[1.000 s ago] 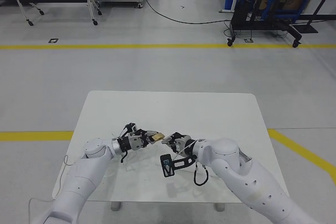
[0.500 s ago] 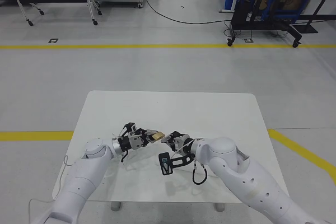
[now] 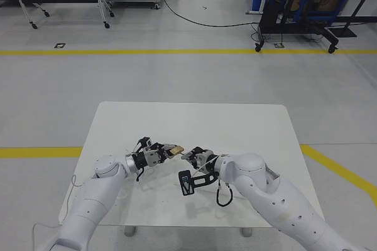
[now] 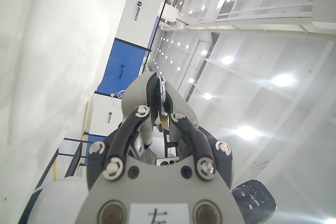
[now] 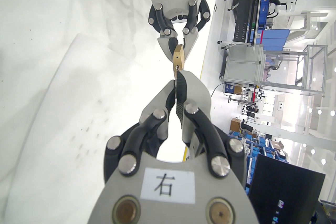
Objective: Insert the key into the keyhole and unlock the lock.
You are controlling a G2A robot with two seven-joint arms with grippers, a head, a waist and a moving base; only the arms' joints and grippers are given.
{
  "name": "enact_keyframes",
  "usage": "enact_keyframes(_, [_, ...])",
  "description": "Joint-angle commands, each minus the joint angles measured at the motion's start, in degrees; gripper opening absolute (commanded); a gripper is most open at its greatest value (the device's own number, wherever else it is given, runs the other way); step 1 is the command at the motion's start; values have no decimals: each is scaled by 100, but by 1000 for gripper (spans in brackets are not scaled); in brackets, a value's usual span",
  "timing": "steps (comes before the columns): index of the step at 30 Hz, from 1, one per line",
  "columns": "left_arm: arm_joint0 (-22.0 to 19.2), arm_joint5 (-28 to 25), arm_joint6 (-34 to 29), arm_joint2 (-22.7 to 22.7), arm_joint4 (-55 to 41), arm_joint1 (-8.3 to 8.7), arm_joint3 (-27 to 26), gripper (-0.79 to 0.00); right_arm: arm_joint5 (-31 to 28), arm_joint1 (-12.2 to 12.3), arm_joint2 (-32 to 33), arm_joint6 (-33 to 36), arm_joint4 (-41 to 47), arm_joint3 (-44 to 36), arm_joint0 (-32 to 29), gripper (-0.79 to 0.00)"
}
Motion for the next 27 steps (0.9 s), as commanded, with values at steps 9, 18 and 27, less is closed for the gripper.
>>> enact_keyframes(9, [3,5,-31,40,69,-10,-25,-785,9,-45,-84,33,9,114,107,-785])
enact_keyframes(18, [10,18,39,39,60,-20,-42,-785,78,-101,-194,222,-27,147,171,-785])
enact_keyframes(27, [54,43,153,41,-5,-39,-114,-785,84,-175,-383,445,-111,187,240,-785])
